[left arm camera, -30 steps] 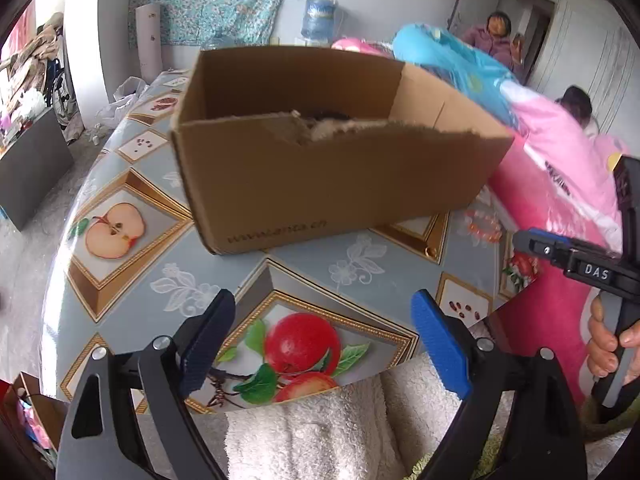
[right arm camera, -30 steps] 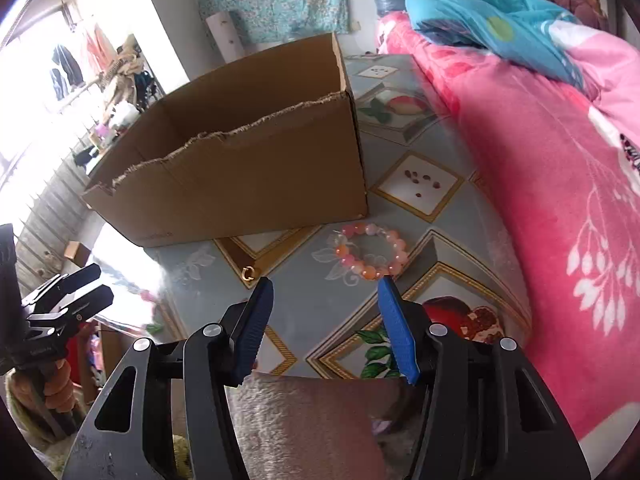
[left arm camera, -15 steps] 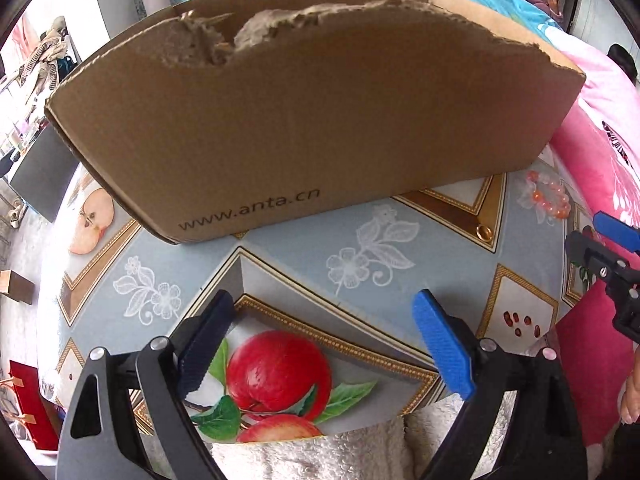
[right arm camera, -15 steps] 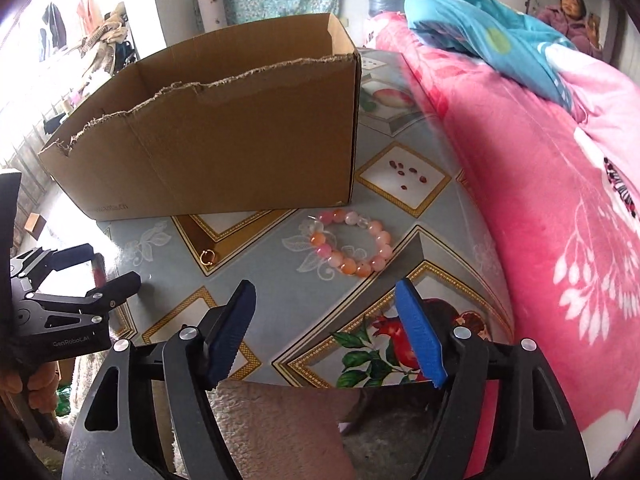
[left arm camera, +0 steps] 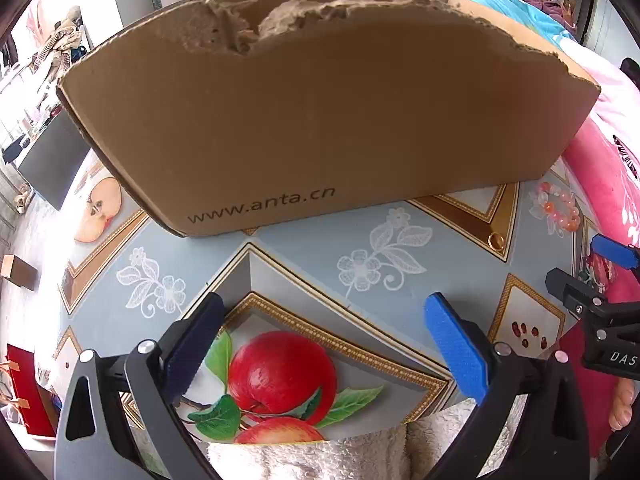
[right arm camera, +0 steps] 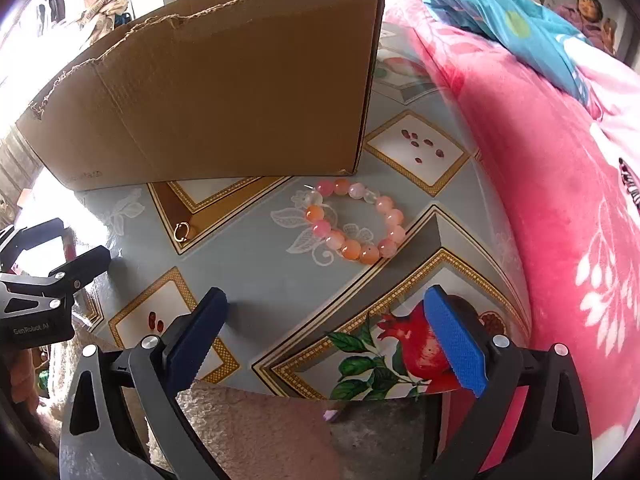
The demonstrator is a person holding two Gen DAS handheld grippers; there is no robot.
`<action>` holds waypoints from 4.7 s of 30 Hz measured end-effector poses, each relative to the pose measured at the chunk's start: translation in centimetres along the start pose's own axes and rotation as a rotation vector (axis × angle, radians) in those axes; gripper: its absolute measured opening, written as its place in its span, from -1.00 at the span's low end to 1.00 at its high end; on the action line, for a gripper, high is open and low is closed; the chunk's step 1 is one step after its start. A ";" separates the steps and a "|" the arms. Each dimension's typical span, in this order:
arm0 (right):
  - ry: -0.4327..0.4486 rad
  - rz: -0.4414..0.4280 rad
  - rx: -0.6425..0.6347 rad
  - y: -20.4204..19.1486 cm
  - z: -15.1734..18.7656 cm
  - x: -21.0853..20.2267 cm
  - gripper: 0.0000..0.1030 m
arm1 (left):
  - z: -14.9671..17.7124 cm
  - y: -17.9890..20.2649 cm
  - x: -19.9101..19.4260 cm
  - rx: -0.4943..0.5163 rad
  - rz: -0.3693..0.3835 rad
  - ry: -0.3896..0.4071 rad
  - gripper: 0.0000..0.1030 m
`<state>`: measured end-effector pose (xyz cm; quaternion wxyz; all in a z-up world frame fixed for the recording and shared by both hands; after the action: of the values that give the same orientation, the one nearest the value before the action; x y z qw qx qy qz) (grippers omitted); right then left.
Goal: Organize jewelry
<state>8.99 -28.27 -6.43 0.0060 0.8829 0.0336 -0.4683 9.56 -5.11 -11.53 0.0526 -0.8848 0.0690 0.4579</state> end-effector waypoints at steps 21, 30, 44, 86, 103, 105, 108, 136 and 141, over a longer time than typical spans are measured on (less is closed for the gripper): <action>0.024 -0.019 -0.011 0.7 -0.6 0.8 0.85 | 0.6 0.4 -0.5 0.002 -0.001 0.014 0.92; 0.049 -0.008 -0.004 0.6 -0.2 0.5 0.85 | 1.2 0.7 -0.9 0.011 -0.014 0.070 0.92; 0.138 -0.037 0.000 1.2 0.1 -1.3 0.84 | 1.5 0.6 -1.1 0.069 0.051 0.106 0.92; 0.277 -0.352 0.146 3.9 -2.9 -3.1 -0.10 | -1.3 11.4 -0.4 0.528 0.407 0.112 -0.54; 0.251 -0.307 0.055 2.2 -3.1 -3.4 -0.23 | -1.7 9.7 -1.0 0.465 0.437 0.150 -0.77; 0.236 -0.298 0.024 1.7 -3.2 -3.2 -0.31 | -1.7 9.3 -1.6 0.454 0.442 0.163 -0.77; 0.207 -0.262 -0.025 1.0 -3.3 -2.7 -0.42 | -1.6 8.6 -2.4 0.434 0.448 0.180 -0.77; 0.202 -0.322 0.294 7.3 -4.8 -2.9 -0.86 | -5.7 2.6 -13.0 0.229 0.611 0.416 -0.77; 0.271 -0.401 0.429 10.2 -5.5 -4.3 -0.86 | -8.7 1.1 -14.2 0.209 0.609 0.454 -0.77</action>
<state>11.76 -38.48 0.02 -0.2771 0.8943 0.1081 -0.3344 8.22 -6.53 5.03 -0.0125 -0.8925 0.3843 0.2357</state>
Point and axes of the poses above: each gripper's, at about its wrist camera, not at the fingertips, and x roughly the way its jaws point, y to its right, z to its underside, the point moved 6 cm from there along x, roughly the way its jaws point, and after that the axes turned 5 degrees about y, right-handed, at the moved point
